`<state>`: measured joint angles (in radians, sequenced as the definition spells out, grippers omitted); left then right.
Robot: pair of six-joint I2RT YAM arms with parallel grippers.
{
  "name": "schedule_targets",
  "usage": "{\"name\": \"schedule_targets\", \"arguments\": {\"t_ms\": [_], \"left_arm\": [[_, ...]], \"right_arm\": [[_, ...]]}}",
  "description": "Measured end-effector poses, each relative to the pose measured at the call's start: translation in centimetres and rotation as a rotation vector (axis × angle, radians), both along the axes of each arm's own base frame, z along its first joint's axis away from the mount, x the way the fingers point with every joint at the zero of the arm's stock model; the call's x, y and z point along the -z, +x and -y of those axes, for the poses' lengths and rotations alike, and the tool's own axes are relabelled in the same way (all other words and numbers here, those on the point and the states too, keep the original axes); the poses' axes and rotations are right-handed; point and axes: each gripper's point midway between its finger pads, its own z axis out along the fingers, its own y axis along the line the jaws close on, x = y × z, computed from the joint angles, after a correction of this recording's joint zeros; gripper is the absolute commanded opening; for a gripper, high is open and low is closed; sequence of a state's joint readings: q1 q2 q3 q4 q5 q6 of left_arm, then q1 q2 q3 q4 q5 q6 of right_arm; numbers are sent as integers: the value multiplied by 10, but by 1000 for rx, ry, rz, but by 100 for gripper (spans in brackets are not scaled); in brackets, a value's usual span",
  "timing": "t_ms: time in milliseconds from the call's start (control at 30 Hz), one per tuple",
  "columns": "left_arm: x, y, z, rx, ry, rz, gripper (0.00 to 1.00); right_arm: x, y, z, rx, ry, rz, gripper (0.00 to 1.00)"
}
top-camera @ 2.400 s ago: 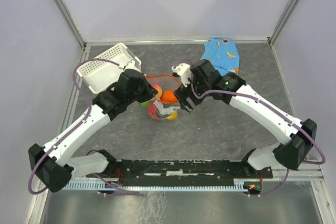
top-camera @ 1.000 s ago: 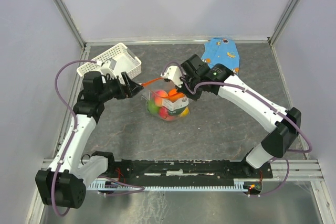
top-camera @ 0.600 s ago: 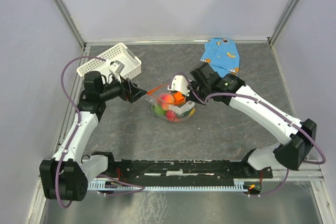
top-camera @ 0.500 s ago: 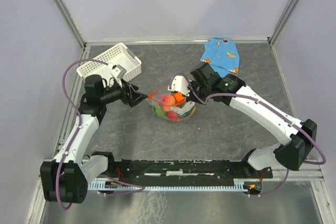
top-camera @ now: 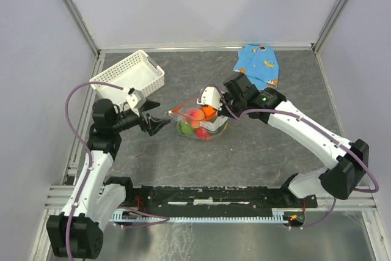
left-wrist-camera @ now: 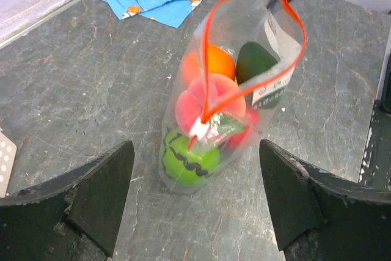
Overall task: Place the food in the zip-top bag and seal the zipper
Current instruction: Zip the zipper food storage bag at the center of the board.
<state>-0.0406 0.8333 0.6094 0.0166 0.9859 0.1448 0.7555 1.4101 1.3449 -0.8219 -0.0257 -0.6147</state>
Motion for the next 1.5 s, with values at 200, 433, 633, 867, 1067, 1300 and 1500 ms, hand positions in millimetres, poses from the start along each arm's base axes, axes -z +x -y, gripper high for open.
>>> {"name": "schedule_targets", "arguments": {"t_ms": [200,433,633,867,1067,1300,1500], "left_arm": [[30,-6,3,16,11,-31,87],[57,-6,25,107,43,-95,81],[67,8,37,134,45,-83,66],[55,24,41,130,13,-6,21],[39,24,42,137,-5,59,3],[29,9,42,161,0,86,3],[26,-6,41,180,40,90,3]], "right_arm": [[4,-1,6,17,14,6,2],[6,-1,5,25,33,7,2],[11,-6,6,25,47,-5,2],[12,-6,5,32,61,-11,2],[7,-5,1,34,91,0,6],[6,-6,-1,33,105,-6,35],[-18,-9,-13,-10,170,-7,49]]}}
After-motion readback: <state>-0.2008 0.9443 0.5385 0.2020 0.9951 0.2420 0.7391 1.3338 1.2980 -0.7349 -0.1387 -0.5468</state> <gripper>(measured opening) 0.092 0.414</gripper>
